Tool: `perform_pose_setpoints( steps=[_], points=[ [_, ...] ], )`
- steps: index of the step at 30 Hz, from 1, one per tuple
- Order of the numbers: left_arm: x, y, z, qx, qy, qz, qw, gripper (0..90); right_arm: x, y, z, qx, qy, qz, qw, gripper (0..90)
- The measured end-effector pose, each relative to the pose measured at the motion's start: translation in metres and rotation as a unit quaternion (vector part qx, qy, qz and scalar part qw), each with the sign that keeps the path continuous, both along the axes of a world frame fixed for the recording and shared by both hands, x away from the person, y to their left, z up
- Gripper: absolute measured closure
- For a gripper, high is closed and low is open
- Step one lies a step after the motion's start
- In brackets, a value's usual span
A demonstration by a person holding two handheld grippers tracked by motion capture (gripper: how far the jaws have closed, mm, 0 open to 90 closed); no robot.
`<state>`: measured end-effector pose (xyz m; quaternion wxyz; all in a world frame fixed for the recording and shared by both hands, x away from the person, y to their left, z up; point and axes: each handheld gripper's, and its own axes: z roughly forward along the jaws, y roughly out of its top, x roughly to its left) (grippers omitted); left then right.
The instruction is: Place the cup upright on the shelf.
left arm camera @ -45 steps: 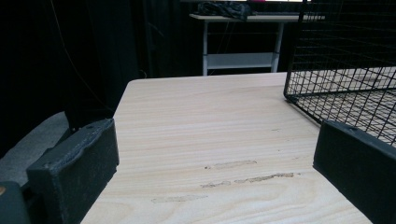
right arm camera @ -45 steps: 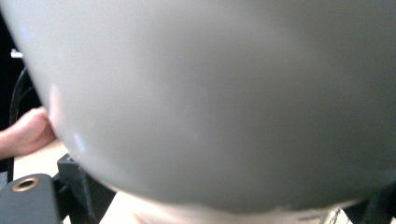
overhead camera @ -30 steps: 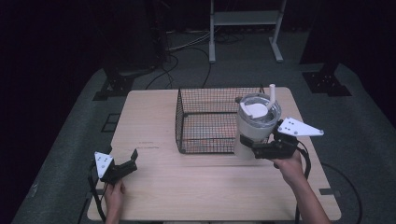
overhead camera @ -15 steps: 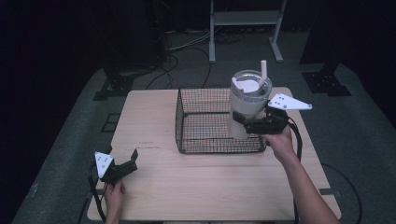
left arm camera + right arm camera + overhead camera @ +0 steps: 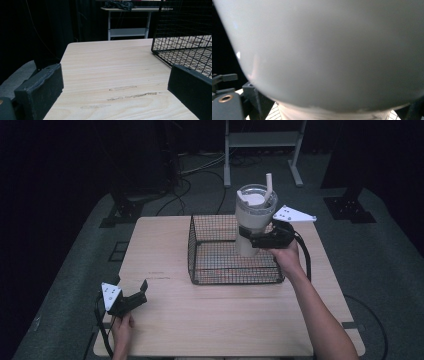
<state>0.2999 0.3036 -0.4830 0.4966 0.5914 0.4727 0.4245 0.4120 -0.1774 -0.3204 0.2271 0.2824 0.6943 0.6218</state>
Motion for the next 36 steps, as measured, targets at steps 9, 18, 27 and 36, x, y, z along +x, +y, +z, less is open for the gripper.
perform_pose_setpoints(
  steps=[9,18,27,36],
  points=[
    [0.000,0.000,0.000,0.001,0.001,0.000,1.0000,0.0,0.023,0.007,-0.011,0.003,0.010,-0.003,0.9999,8.2],
    [0.000,0.000,0.000,-0.001,0.002,-0.001,1.0000,0.0,0.044,0.015,-0.025,-0.009,0.025,-0.007,0.9996,8.2],
    [0.000,-0.001,0.000,-0.001,-0.001,-0.004,1.0000,0.0,0.063,0.023,-0.043,-0.018,0.039,0.005,0.9991,8.2],
    [0.000,0.000,0.000,-0.002,-0.001,-0.003,1.0000,0.0,0.077,0.032,-0.056,-0.025,0.051,0.015,0.9983,8.2]
  ],
)
